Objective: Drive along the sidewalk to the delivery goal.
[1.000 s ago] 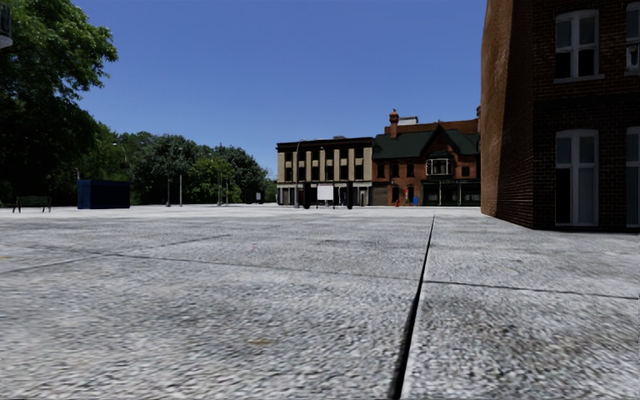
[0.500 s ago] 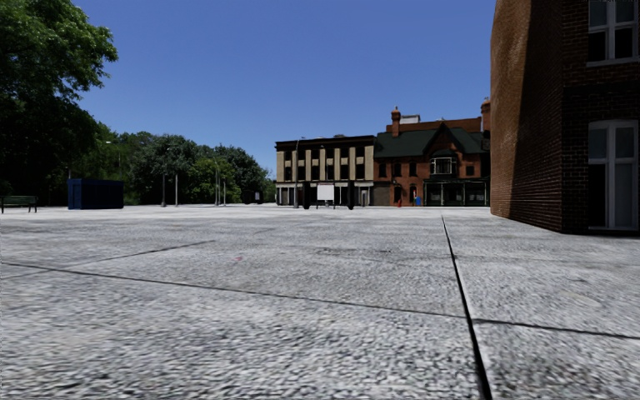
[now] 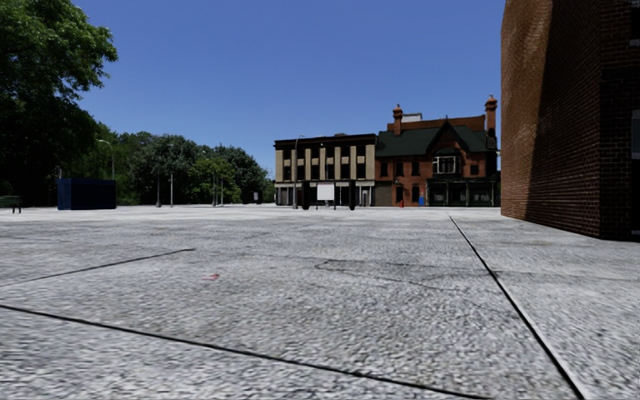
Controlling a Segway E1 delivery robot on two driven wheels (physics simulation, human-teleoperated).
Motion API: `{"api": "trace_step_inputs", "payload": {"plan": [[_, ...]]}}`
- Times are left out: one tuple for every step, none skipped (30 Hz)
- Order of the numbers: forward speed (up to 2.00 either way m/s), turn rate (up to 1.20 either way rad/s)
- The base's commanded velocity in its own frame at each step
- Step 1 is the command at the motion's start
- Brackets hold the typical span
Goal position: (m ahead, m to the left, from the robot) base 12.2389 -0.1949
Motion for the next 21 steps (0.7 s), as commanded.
{"api": "trace_step_inputs", "payload": {"plan": [[2.00, 0.00], [2.00, 0.00], [2.00, 0.00], [2.00, 0.00], [2.00, 0.00], [2.00, 0.00], [2.00, 0.00], [2.00, 0.00], [2.00, 0.00], [2.00, 0.00], [2.00, 0.00], [2.00, 0.00], [2.00, 0.00], [2.00, 0.00], [2.00, 0.00], [2.00, 0.00], [2.00, 0.00], [2.00, 0.00], [2.00, 0.00], [2.00, 0.00], [2.00, 0.00]]}}
